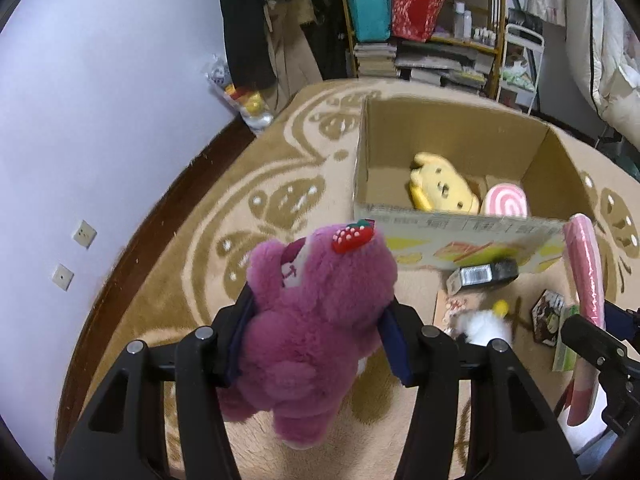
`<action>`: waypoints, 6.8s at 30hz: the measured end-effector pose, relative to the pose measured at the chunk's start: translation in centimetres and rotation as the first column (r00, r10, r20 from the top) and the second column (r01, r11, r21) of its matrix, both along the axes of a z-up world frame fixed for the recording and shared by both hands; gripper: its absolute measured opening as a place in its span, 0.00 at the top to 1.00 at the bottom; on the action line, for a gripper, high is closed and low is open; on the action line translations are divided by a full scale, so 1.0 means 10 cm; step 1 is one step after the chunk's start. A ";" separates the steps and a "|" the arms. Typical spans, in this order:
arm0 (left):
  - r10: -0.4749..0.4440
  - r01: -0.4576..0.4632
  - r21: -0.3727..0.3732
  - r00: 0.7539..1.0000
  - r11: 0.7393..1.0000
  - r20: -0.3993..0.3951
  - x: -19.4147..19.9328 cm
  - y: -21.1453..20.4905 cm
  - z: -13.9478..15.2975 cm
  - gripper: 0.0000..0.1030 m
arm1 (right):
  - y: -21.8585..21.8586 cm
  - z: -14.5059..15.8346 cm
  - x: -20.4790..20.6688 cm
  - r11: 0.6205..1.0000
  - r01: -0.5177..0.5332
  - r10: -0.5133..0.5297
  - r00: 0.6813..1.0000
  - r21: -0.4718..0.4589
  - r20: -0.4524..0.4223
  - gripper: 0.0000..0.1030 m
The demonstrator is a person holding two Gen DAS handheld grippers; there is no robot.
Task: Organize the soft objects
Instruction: 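Lift the pink bear with the left tool while the right tool lifts the pink cylinder, then release the pink bear and pink cylinder into the box from both tools, then raise both tools away from the box toward the remaining items, then close the left tool on the white fluffy toy while the right tool grasps the green tissue packet, then lift the white fluffy toy with the left tool while the right tool carries the tissue packet over the box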
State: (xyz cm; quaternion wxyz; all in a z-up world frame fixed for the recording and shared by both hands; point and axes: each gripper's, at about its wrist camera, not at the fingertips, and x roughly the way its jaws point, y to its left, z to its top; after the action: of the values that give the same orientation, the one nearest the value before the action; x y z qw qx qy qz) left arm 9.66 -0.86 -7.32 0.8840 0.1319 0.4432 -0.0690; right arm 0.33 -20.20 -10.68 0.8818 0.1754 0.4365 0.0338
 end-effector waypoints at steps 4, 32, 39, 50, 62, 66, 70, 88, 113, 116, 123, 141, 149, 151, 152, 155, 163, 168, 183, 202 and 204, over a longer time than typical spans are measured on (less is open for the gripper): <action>-0.006 0.008 -0.042 0.999 0.999 0.039 -0.01 -0.03 0.22 0.47 | -0.05 0.11 0.03 1.000 0.012 -0.012 0.999 -0.001 0.044 0.52; -0.110 0.134 -0.098 0.969 0.986 0.221 0.43 -0.50 0.62 0.46 | -0.42 0.57 0.44 0.994 0.100 -0.084 0.956 -0.045 0.281 0.52; -0.105 0.131 -0.110 0.971 0.985 0.215 0.57 -0.54 0.53 0.46 | -0.48 0.57 0.62 0.991 0.109 -0.080 0.945 -0.073 0.316 0.52; -0.095 0.131 -0.199 0.979 0.971 0.181 0.78 -0.55 0.38 0.44 | -0.56 0.43 0.77 0.992 0.107 -0.084 0.957 -0.069 0.278 0.52; -0.098 0.119 -0.158 0.986 0.980 0.134 0.88 -0.70 0.06 0.43 | -0.67 0.15 0.91 0.991 0.107 -0.091 0.977 -0.075 0.195 0.52; -0.092 0.115 -0.178 0.987 0.977 0.133 0.90 -0.68 0.06 0.40 | -0.68 0.10 0.92 0.988 0.116 -0.096 0.978 -0.100 0.183 0.52; -0.074 0.098 -0.195 0.989 0.976 0.128 0.92 -0.63 0.04 0.31 | -0.71 0.11 0.90 0.988 0.130 -0.112 0.976 -0.088 0.185 0.52; -0.038 0.068 -0.161 0.983 0.985 0.181 0.62 -0.46 0.34 0.03 | -0.76 0.31 0.56 0.976 0.215 -0.203 0.955 -0.031 0.216 0.00; -0.112 0.104 -0.176 0.993 0.979 -0.034 0.16 -0.28 -0.01 0.03 | -0.83 -0.19 0.03 0.961 0.274 -0.274 0.962 0.032 0.003 0.00; -0.138 0.130 -0.154 0.989 0.979 -0.045 0.11 -0.34 -0.07 0.03 | -0.87 -0.31 0.00 0.957 0.285 -0.283 0.958 0.059 -0.045 0.00; -0.199 0.191 -0.086 0.976 0.978 -0.089 0.01 -0.56 -0.33 0.03 | -0.89 -0.56 -0.08 0.952 0.299 -0.288 0.948 0.063 -0.135 0.00; -0.275 0.270 -0.050 0.938 0.961 -0.210 -0.12 -0.94 -0.81 0.03 | -0.99 -0.71 -0.14 0.933 0.360 -0.348 0.913 0.022 -0.211 0.20; -0.268 0.271 -0.020 0.936 0.962 -0.227 -0.13 -0.98 -0.90 0.04 | -1.02 -0.78 -0.12 0.929 0.371 -0.358 0.902 0.009 -0.240 0.33; -0.265 0.268 -0.018 0.937 0.963 -0.229 -0.13 -0.98 -0.91 0.04 | -1.00 -0.82 -0.11 0.931 0.364 -0.351 0.902 0.007 -0.254 0.37; -0.264 0.268 -0.015 0.936 0.963 -0.232 -0.12 -0.98 -0.92 0.04 | -0.99 -0.84 -0.10 0.934 0.358 -0.345 0.902 0.004 -0.259 0.39; -0.250 0.259 0.007 0.940 0.966 -0.233 -0.11 -0.98 -0.93 0.04 | -0.95 -0.87 -0.07 0.939 0.344 -0.331 0.904 0.001 -0.269 0.40; -0.241 0.262 0.058 0.940 0.963 -0.241 -0.09 -0.99 -1.02 0.13 | -0.92 -0.91 -0.07 0.940 0.343 -0.329 0.903 0.003 -0.276 0.40; -0.263 0.290 0.075 0.930 0.954 -0.257 -0.14 -1.06 -1.06 0.19 | -0.93 -0.93 -0.03 0.938 0.348 -0.332 0.901 0.006 -0.280 0.40; -0.362 0.399 0.096 0.892 0.912 -0.269 -0.35 -1.31 -1.16 0.64 | -0.94 -0.96 0.00 0.938 0.348 -0.333 0.898 0.001 -0.286 0.40; -0.299 0.329 0.083 0.919 0.941 -0.258 -0.19 -1.17 -1.19 0.65 | -0.82 -0.93 0.04 0.950 0.294 -0.311 0.910 -0.102 -0.275 0.44; -0.293 0.319 0.061 0.919 0.946 -0.265 -0.16 -1.14 -1.17 0.67 | -0.78 -0.89 0.04 0.952 0.285 -0.304 0.916 -0.108 -0.262 0.44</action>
State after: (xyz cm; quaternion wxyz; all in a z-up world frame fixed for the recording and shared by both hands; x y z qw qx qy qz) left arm 8.07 -12.22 -19.07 0.7908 0.2352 0.5287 -0.1997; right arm 0.76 -28.04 -19.58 0.8127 0.2123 0.5245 -0.1390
